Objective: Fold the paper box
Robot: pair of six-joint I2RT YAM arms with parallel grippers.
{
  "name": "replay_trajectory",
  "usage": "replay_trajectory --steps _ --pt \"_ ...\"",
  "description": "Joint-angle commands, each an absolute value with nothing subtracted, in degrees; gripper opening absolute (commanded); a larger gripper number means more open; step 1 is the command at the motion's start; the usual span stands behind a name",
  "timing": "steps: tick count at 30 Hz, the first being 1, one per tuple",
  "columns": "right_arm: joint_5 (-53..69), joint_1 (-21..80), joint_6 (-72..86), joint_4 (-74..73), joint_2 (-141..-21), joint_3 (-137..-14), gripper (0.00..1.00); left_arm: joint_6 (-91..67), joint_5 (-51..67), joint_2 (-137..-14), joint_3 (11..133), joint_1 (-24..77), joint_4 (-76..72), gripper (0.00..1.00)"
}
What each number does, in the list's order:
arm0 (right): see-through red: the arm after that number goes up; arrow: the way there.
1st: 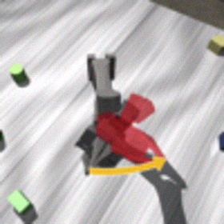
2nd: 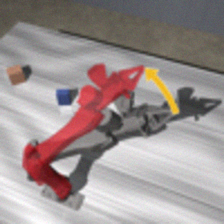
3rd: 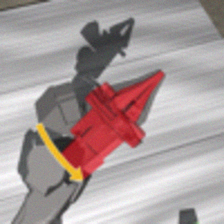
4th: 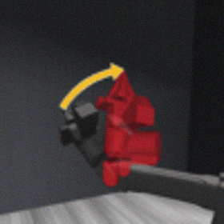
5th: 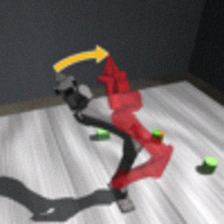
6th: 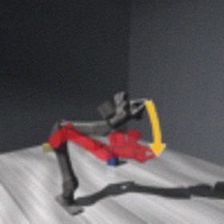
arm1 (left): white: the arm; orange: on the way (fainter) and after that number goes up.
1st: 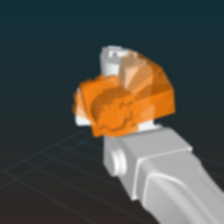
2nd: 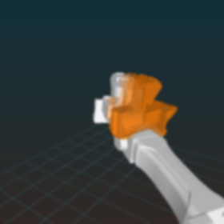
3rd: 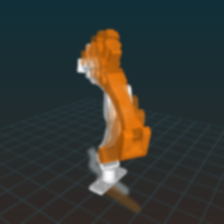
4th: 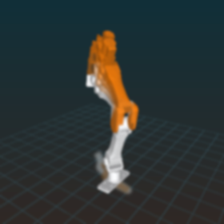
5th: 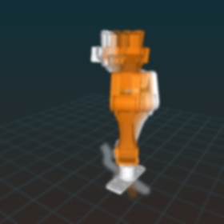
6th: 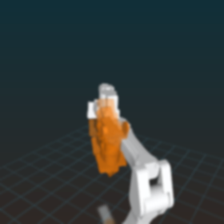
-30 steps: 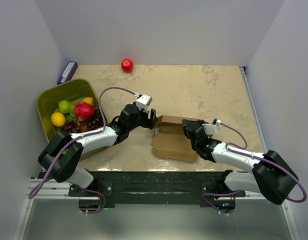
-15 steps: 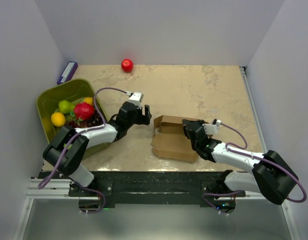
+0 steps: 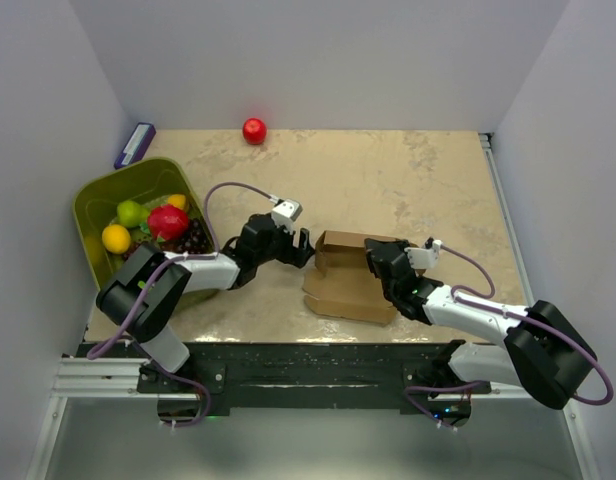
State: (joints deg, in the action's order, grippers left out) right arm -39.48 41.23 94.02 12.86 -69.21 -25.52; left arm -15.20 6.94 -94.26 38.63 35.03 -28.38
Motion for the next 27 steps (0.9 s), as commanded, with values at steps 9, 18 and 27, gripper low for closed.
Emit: replay_trajectory --steps 9,18,27 --pt "-42.6 41.1 89.5 11.2 -70.7 -26.7 0.02 -10.2 14.2 -93.5 35.2 36.6 -38.0 0.81" --pt "-42.8 41.5 90.1 11.3 -71.3 -25.6 0.01 -9.7 14.6 -95.4 33.7 38.1 -43.4 0.8" --pt "-42.7 41.8 90.3 10.9 -71.7 -25.9 0.01 -9.8 12.7 -97.6 33.8 40.2 -47.8 0.63"
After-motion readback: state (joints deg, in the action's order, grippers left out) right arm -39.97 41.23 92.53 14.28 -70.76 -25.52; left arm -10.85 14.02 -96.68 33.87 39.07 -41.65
